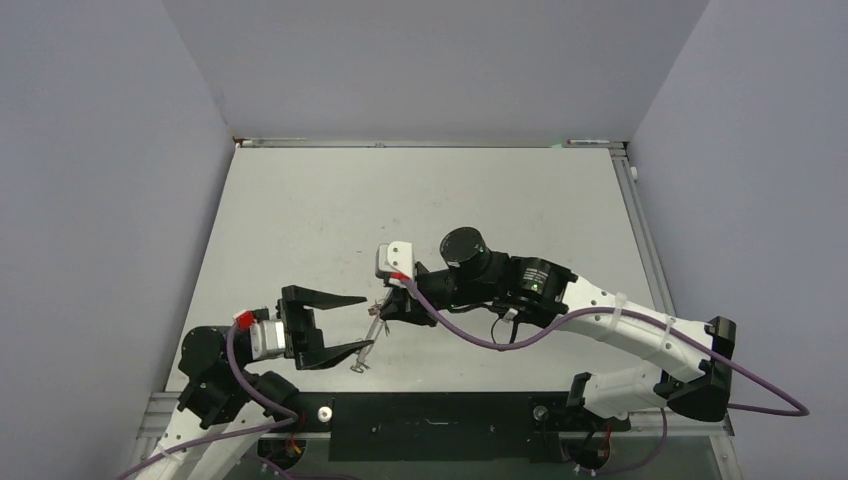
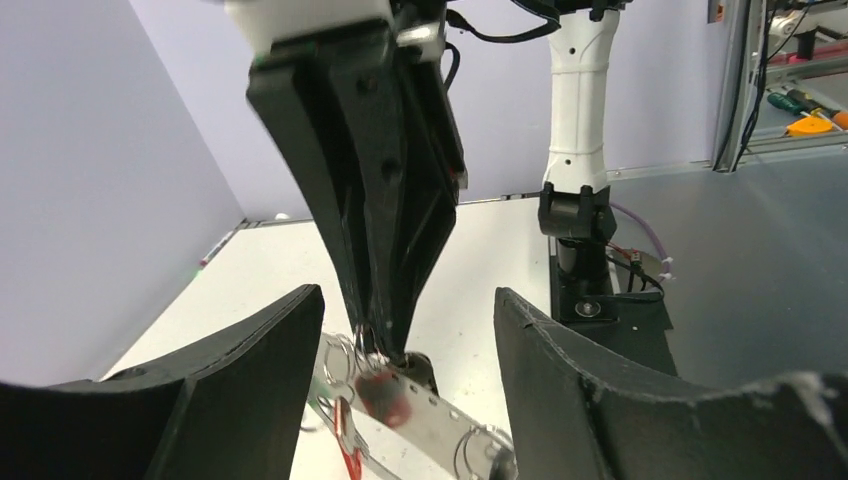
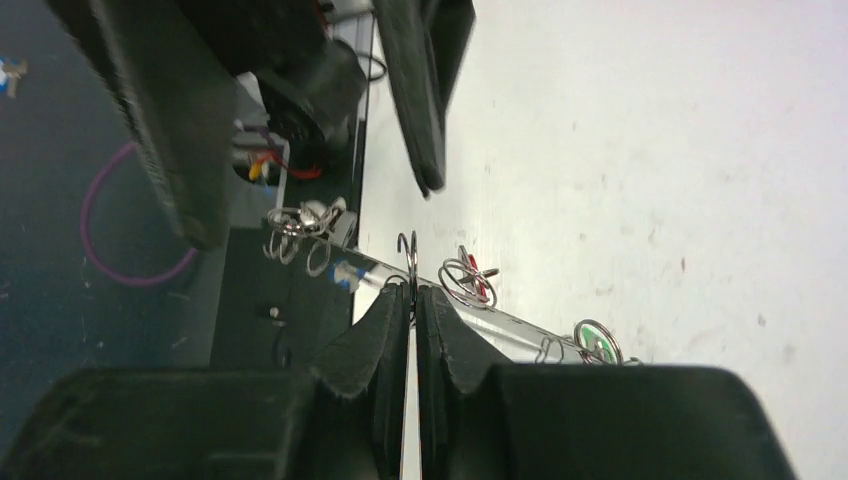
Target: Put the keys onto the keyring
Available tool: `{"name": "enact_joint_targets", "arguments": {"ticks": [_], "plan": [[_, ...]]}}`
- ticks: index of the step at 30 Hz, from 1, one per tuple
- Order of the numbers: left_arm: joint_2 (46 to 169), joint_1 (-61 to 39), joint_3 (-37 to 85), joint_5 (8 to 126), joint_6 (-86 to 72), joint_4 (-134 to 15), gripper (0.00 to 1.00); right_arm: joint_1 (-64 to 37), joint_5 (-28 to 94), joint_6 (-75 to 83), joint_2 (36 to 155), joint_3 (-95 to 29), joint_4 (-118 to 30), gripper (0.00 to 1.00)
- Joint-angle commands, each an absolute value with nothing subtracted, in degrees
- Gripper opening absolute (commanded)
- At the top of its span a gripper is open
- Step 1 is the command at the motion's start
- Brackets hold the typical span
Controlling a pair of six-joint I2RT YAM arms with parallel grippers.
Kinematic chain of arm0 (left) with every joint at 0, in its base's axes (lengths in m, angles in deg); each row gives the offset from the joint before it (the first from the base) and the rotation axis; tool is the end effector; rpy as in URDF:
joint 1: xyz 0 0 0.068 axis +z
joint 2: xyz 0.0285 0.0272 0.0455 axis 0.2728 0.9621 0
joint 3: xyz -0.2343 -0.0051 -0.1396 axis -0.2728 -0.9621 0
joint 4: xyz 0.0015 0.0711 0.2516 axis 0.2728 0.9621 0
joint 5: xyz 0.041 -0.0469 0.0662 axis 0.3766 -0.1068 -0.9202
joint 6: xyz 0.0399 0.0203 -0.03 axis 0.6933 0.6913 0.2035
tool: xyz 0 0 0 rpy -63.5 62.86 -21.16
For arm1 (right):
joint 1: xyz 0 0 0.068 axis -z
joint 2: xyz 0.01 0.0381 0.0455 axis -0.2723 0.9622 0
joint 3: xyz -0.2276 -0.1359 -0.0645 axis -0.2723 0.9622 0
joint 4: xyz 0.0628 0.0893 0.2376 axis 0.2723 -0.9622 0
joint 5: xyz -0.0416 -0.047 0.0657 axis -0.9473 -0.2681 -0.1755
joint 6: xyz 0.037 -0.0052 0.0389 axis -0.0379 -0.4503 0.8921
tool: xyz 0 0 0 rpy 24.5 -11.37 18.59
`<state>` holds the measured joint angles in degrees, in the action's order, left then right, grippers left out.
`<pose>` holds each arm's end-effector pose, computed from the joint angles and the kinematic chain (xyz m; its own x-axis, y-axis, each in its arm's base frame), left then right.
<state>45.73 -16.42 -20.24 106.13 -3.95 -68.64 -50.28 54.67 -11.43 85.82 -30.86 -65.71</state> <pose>0.0490 -0.0619 0.3379 0.2245 -0.2616 -0.9387 0.9668 0.1804 0.1810 0.0967 0.2617 0.3943 0.0028 -0.3072 -0.9516 -0.9925 -0.1173 0.0349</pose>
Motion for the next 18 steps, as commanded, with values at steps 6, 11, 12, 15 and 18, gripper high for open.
{"name": "enact_joint_targets", "arguments": {"ticks": [6,11,12,15,18], "plan": [[46.63,-23.25,-13.87,95.45,13.47,-48.62,0.55,-51.59,44.01,-8.24,92.06,-39.24,-85.97,0.05],[51.86,-26.61,-12.56,95.22,15.23,-45.76,0.47,-53.77,41.77,-8.10,93.79,-42.16,-91.06,0.05],[52.83,-27.08,-12.42,95.72,15.29,-45.41,0.47,-54.22,41.68,-8.50,94.04,-42.77,-91.70,0.05],[55.07,-27.92,-12.26,96.42,15.31,-44.90,0.44,-56.04,40.93,-9.46,95.02,-44.36,-93.85,0.05],[55.64,-28.48,-12.45,97.24,15.31,-44.68,0.43,-56.86,40.32,-10.15,95.26,-45.18,-95.00,0.05]]}}
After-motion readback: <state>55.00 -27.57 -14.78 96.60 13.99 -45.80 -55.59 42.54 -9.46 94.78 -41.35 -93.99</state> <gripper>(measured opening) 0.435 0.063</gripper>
